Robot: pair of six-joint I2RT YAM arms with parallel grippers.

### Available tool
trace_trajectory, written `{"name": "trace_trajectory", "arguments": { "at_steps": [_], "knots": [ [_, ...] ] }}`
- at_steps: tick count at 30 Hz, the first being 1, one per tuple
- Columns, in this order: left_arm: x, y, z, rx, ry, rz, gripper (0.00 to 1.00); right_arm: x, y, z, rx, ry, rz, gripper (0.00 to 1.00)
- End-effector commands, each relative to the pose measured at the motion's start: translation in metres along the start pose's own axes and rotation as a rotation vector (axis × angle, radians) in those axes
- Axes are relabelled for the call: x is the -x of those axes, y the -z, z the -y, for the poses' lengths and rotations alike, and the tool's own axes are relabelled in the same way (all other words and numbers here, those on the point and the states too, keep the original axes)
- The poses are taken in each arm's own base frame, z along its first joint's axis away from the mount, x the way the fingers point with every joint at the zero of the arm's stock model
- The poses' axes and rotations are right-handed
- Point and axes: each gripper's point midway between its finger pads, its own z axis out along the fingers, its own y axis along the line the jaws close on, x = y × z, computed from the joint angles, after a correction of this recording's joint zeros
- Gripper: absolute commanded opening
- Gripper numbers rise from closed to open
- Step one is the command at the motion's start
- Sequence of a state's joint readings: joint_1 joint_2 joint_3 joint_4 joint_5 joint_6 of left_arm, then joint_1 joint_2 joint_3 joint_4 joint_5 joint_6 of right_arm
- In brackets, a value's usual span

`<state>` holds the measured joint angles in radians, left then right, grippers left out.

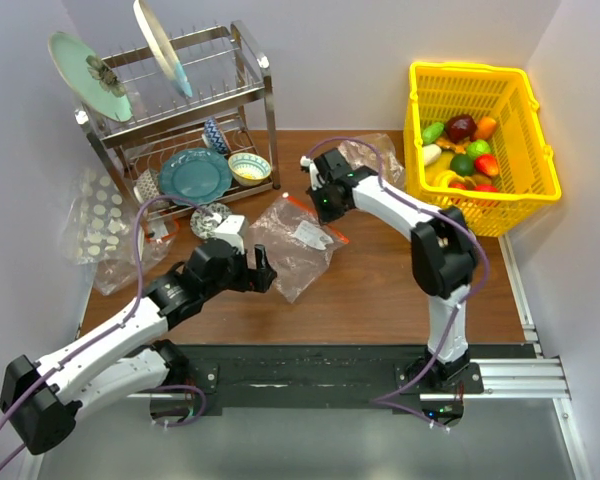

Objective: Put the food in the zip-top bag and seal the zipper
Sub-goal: Pick up the zipper food storage bag at the center of the board.

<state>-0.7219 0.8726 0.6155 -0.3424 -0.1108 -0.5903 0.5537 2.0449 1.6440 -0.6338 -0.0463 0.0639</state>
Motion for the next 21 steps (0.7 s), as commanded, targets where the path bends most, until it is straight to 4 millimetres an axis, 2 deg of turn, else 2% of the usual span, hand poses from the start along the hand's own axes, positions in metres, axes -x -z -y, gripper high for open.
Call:
{"name": "trace_trajectory", "arguments": {
  "at_steps": [1, 2, 3, 4, 5, 6, 7, 8, 9, 10, 11, 14, 21],
  "knots": [
    [0.052, 0.016, 0.023, -0.035, -0.023, 0.104, 0.93, 0.024, 0.077, -0.018, 0.03, -0.004, 0.179, 0.02],
    [0.059, 0.018, 0.026, -0.039, -0.027, 0.11, 0.93, 0.023, 0.083, -0.028, 0.033, 0.016, 0.204, 0.02],
    [0.062, 0.02, 0.028, -0.038, -0.033, 0.106, 0.93, 0.028, 0.108, -0.032, 0.025, 0.028, 0.266, 0.02],
    [0.075, 0.024, 0.035, -0.045, -0.033, 0.126, 0.93, 0.012, 0.107, -0.033, -0.003, 0.029, 0.255, 0.01],
    [0.08, 0.025, 0.037, -0.047, -0.033, 0.132, 0.93, 0.013, 0.117, -0.049, 0.001, 0.057, 0.306, 0.0],
    [0.086, 0.026, 0.041, -0.056, -0.032, 0.141, 0.93, 0.015, 0.139, -0.058, 0.0, 0.07, 0.372, 0.0],
    [0.095, 0.027, 0.046, -0.063, -0.027, 0.156, 0.93, -0.001, 0.138, -0.055, -0.056, 0.082, 0.379, 0.01],
    [0.099, 0.027, 0.049, -0.068, -0.023, 0.162, 0.93, -0.001, 0.146, -0.076, -0.032, 0.114, 0.439, 0.01],
    [0.103, 0.025, 0.055, -0.085, -0.016, 0.165, 0.94, -0.001, 0.167, -0.081, -0.021, 0.112, 0.508, 0.0],
    [0.11, 0.027, 0.061, -0.104, 0.004, 0.179, 0.94, -0.017, 0.161, -0.081, -0.027, 0.111, 0.502, 0.0],
    [0.113, 0.026, 0.066, -0.12, 0.014, 0.182, 0.97, -0.014, 0.168, -0.09, -0.021, 0.106, 0.559, 0.0],
    [0.12, 0.022, 0.082, -0.194, 0.07, 0.199, 1.0, -0.026, 0.184, -0.092, -0.022, 0.09, 0.635, 0.0],
    [0.118, 0.002, 0.091, -0.226, 0.195, 0.199, 0.97, -0.039, 0.2, -0.09, -0.052, 0.088, 0.69, 0.0]
  ]
}}
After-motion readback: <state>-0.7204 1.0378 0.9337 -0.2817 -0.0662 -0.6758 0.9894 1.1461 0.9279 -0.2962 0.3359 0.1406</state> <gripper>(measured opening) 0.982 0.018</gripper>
